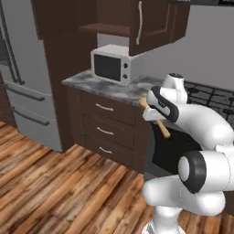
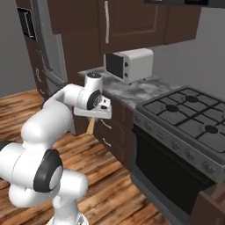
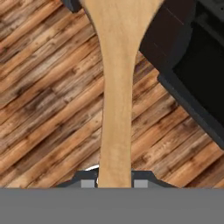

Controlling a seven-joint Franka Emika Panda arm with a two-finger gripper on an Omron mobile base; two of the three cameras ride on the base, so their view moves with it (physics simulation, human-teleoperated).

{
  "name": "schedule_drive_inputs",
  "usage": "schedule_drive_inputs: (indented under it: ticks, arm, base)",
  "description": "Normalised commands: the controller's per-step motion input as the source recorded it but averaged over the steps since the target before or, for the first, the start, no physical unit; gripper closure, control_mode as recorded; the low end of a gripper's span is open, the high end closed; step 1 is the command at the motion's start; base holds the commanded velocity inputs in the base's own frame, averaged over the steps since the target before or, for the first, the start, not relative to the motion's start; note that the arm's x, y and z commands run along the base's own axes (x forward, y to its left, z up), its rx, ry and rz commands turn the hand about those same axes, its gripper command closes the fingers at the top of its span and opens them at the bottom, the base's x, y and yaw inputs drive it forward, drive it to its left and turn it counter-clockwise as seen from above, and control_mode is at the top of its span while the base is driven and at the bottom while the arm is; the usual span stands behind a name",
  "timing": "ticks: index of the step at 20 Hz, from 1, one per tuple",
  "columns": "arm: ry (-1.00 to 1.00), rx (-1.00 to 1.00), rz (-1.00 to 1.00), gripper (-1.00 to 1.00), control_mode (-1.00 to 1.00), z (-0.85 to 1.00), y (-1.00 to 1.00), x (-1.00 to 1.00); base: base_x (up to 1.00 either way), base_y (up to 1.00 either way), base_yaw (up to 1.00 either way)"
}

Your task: Organize the utensils by type. Pick up the wooden spoons from the counter and place them in the open cabinet. Then pick up the metallic utensils from the counter and place them in the open drawer.

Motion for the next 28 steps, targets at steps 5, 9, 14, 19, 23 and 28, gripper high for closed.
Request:
schedule_drive_inputs:
  ticks: [5,9,14,19,23,28]
  arm:
    - [0.00,0.00,0.00,1.00,1.00,0.00,0.00,0.00]
    - [0.00,0.00,0.00,1.00,1.00,0.00,0.00,0.00]
    - [0.00,0.00,0.00,1.00,1.00,0.00,0.00,0.00]
    - [0.00,0.00,0.00,1.00,1.00,0.00,0.00,0.00]
    - [0.00,0.00,0.00,1.00,1.00,0.00,0.00,0.00]
    - [0.00,0.00,0.00,1.00,1.00,0.00,0.00,0.00]
  base:
    - [0.88,1.00,-0.13]
    - [0.79,1.00,-0.24]
    - [0.60,1.00,-0.44]
    - [0.55,0.92,-0.53]
    - [0.67,0.59,-0.54]
    - [0.15,0.19,-0.09]
